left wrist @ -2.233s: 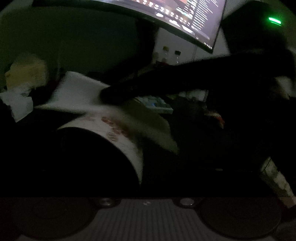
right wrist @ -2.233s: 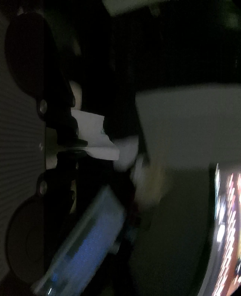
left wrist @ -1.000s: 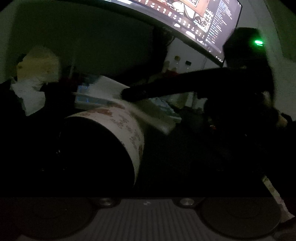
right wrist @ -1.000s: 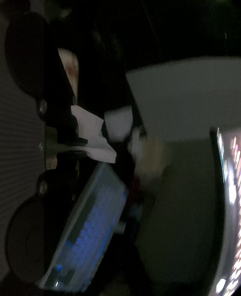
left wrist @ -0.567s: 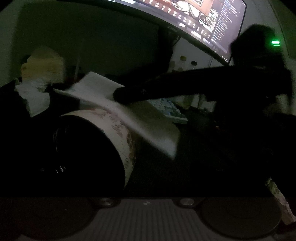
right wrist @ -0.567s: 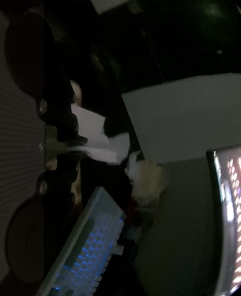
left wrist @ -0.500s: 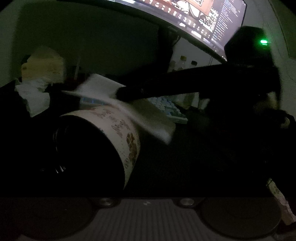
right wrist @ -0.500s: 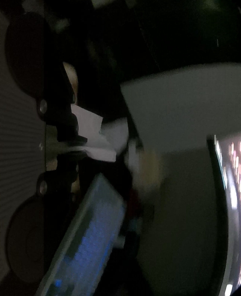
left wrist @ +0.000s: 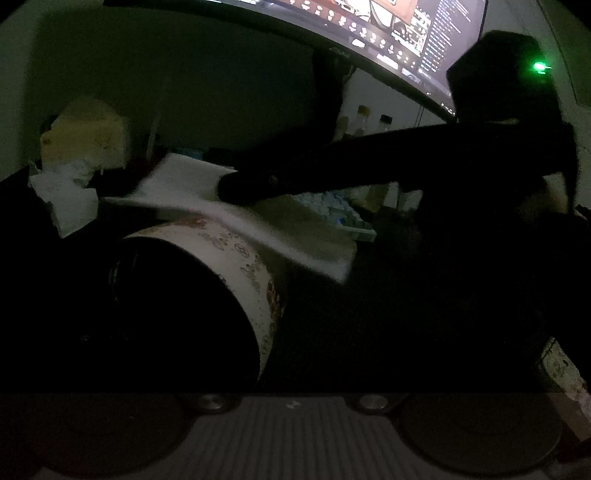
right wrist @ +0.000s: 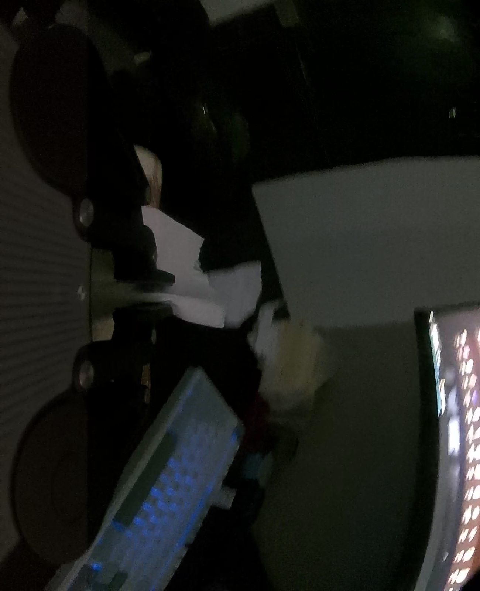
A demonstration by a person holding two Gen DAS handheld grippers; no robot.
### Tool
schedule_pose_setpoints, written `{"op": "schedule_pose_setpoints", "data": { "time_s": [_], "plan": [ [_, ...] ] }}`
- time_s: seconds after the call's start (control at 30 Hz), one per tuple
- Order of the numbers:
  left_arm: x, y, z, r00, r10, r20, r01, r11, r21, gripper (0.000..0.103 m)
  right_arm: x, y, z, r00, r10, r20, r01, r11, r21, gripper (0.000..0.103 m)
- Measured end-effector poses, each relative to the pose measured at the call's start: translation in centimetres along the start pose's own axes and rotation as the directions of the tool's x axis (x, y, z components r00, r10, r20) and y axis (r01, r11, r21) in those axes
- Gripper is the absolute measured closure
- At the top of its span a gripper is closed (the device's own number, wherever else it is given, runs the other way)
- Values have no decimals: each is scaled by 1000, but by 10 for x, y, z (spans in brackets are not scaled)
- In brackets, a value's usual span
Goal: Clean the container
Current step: 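Wipe the towel back and forth across the thermos with the right gripper, then rub the towel over the thermos near its base with the right gripper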
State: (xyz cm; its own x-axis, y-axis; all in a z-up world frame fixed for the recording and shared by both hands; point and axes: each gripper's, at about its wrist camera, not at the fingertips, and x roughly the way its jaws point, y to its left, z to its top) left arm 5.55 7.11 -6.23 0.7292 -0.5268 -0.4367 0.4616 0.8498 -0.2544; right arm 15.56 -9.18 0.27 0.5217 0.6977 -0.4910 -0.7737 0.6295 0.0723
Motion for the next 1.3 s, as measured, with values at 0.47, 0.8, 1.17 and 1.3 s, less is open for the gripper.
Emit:
{"op": "schedule_pose_setpoints", "data": {
  "time_s": [0.47,0.8,1.17,1.3],
  "plan": [
    [3,0,4,1000,-9,-8,9,1000,7,0,7,-3,9,997,-43,-67,46,998,44,92],
    [-1,-9,-2,1000,-5,-4,5,1000,1,0,12,-1,11,995,-67,-75,68,998,10,93],
    [-6,-11,-5,1000,-4,-2,4,1000,-2,0,1,19,2,999,-47,-23,45,995,-85,93],
    [-7,-9,-8,1000,0,-4,0,1000,3,0,12,-3,5,982,-187,-36,186,982,-31,93]
  ]
}}
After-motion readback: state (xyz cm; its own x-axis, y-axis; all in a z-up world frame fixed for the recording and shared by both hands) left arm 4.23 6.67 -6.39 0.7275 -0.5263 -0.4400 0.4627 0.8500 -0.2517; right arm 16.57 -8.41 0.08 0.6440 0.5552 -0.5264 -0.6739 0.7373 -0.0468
